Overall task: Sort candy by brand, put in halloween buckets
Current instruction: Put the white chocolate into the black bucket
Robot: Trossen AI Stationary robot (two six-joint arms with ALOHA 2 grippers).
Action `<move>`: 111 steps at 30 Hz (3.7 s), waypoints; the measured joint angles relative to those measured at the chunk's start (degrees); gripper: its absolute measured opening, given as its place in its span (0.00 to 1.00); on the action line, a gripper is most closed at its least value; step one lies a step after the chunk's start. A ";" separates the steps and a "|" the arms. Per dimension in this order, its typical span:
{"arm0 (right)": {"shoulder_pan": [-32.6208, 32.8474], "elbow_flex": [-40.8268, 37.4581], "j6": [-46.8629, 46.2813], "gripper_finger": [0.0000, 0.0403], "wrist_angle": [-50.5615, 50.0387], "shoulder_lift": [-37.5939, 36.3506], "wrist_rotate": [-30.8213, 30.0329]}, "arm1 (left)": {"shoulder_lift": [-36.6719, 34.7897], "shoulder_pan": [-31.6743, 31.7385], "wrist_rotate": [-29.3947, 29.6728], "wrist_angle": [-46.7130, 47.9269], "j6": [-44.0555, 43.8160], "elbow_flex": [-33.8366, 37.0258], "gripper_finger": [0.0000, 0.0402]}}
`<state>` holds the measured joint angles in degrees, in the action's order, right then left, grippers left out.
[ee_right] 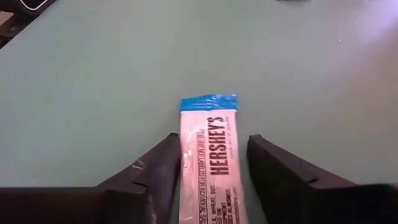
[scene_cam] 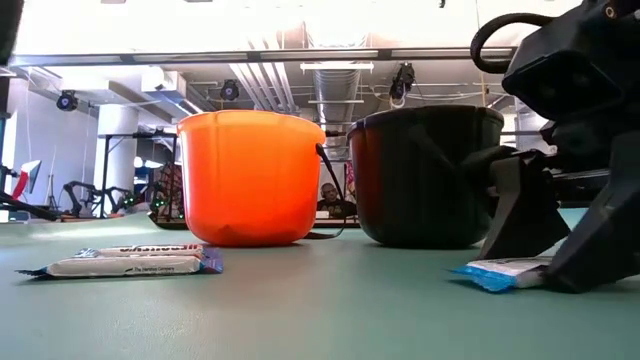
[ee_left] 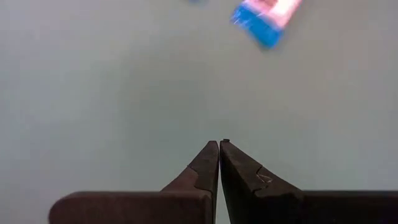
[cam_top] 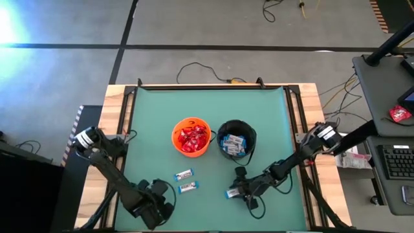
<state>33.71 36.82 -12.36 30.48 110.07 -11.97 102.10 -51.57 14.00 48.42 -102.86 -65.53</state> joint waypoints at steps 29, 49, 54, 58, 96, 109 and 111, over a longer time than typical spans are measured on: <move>-5.34 30.31 -1.74 0.24 -57.05 -36.06 -5.40 | -3.24 11.09 11.25 0.28 38.98 0.66 0.50; -30.94 22.29 -6.80 0.25 -56.01 -39.93 0.34 | -10.23 10.62 27.41 -43.50 50.95 28.60 0.51; -31.41 20.02 -10.79 0.25 -52.27 -38.02 0.46 | -8.37 10.22 27.68 -57.07 54.43 34.48 0.51; -31.41 19.63 -13.69 0.25 -52.75 -34.74 0.47 | -5.00 9.99 29.27 -64.28 57.61 37.37 0.51; -23.89 40.71 -14.82 0.42 -68.91 -29.02 -7.66 | 9.27 6.95 35.41 -84.77 67.79 38.64 0.25; -16.02 48.91 20.19 0.41 -53.76 -14.29 -11.17 | -20.73 6.93 25.52 -38.37 61.21 29.95 0.24; -15.32 51.05 25.23 0.43 -54.00 -11.34 -11.04 | -24.01 6.95 24.89 -35.37 60.47 26.28 0.24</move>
<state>18.39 87.87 12.87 -23.52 98.73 -23.00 78.10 -44.62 38.88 13.05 -42.39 -39.25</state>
